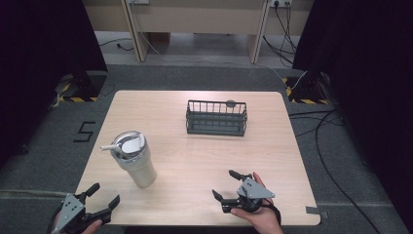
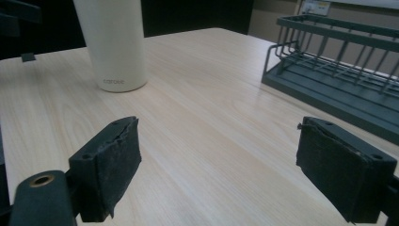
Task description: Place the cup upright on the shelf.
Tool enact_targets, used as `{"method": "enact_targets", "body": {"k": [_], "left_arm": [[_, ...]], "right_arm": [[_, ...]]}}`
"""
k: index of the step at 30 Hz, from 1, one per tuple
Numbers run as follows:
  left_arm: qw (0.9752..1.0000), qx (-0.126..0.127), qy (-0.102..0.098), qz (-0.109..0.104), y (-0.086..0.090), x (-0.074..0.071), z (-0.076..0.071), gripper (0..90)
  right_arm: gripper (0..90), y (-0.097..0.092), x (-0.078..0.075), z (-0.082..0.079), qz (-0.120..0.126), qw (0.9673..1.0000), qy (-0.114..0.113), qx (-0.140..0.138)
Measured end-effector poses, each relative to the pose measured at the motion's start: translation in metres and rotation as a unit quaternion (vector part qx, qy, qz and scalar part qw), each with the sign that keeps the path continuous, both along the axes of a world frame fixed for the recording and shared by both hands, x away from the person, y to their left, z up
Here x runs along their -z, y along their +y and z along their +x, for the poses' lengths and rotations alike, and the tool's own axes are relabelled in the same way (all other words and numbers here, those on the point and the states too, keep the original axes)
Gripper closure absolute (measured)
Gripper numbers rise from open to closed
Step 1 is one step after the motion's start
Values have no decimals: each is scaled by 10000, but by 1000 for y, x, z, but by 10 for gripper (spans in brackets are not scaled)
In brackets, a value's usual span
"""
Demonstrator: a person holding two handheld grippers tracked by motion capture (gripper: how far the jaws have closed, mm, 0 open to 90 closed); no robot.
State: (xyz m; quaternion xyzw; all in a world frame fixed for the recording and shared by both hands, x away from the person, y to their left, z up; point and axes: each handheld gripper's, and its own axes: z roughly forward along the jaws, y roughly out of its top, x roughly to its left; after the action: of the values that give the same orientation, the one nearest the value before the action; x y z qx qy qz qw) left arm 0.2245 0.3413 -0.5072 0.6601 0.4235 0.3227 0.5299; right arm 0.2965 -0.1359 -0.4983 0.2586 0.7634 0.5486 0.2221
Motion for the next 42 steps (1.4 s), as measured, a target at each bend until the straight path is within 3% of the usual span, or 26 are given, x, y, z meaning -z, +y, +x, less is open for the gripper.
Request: {"method": "enact_targets", "body": {"k": [13, 42], "left_arm": [[10000, 62, -2, -61, 2, 1, -1, 150], [9999, 78, -20, -64, 2, 0, -1, 147]], "right_arm": [[133, 45, -15, 17, -20, 9994, -171, -305], [77, 127, -21, 52, 177, 9972, -106, -720]]}}
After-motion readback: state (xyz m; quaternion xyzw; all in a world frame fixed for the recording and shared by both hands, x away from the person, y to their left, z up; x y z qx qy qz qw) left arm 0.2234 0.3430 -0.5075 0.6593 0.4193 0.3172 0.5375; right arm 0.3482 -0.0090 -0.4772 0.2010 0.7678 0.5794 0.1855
